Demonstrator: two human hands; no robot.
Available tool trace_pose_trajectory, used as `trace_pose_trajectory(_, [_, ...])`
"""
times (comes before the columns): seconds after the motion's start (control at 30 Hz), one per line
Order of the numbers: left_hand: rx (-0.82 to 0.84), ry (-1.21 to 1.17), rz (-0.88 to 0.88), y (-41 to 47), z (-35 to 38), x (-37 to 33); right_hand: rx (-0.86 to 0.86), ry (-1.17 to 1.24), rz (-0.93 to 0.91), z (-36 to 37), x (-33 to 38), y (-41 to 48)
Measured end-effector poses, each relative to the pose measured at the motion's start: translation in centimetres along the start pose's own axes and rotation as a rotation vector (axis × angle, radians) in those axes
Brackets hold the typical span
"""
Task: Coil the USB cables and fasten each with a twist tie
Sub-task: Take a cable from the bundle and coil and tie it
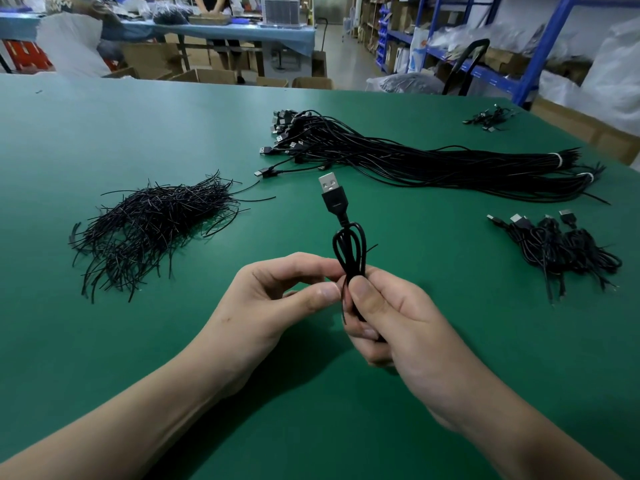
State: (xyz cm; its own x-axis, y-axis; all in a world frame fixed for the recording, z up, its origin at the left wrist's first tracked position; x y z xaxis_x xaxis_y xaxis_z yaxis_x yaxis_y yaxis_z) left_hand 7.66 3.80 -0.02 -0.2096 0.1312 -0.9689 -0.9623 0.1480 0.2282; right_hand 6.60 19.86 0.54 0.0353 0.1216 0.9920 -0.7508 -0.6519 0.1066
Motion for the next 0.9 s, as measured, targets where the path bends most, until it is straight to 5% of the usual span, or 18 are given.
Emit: trace_pose_trajectory(0.9, [-0.102, -0.025, 0.036, -0.9, 1.5, -0.1, -0.078, -0.584, -0.032, 1.4, 0.8, -0.5])
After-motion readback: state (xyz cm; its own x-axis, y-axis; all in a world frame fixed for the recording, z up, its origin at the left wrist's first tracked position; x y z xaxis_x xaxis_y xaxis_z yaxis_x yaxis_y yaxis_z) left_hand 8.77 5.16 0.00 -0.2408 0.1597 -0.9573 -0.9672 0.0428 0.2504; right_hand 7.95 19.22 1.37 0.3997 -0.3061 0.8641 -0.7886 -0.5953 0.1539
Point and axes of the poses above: each hand's wrist, its own y-axis towards the middle knuckle, its own z-axis out of the palm, x = y × z, the point moved 3 cm from there along y, towards the middle knuckle, and after that the axes turned 4 degrees about x, right-handed, at the moved point
